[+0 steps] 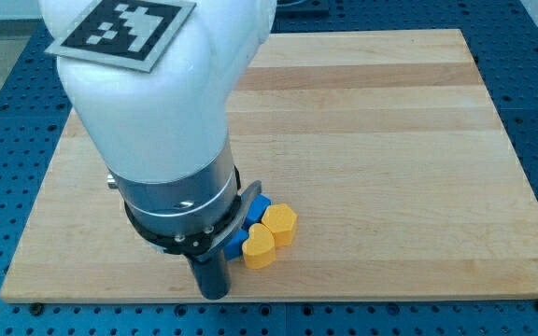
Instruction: Push the yellow hexagon towards top
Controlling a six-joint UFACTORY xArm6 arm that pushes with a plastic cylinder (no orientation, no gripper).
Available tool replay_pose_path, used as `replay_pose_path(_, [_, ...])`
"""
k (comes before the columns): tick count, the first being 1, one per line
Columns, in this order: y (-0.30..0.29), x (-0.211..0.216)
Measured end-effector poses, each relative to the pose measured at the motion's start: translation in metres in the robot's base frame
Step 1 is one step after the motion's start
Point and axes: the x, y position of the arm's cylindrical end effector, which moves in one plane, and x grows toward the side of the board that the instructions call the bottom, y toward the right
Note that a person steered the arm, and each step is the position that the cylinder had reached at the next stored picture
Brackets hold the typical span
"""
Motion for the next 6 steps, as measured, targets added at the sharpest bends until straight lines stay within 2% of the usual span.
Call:
replay_pose_path(1, [0.049, 0.0])
replay_pose_path(2, [0.072, -0.003])
replay_pose_path(4, [0.073, -0.041])
replay_pose_path(6, [0.073, -0.051])
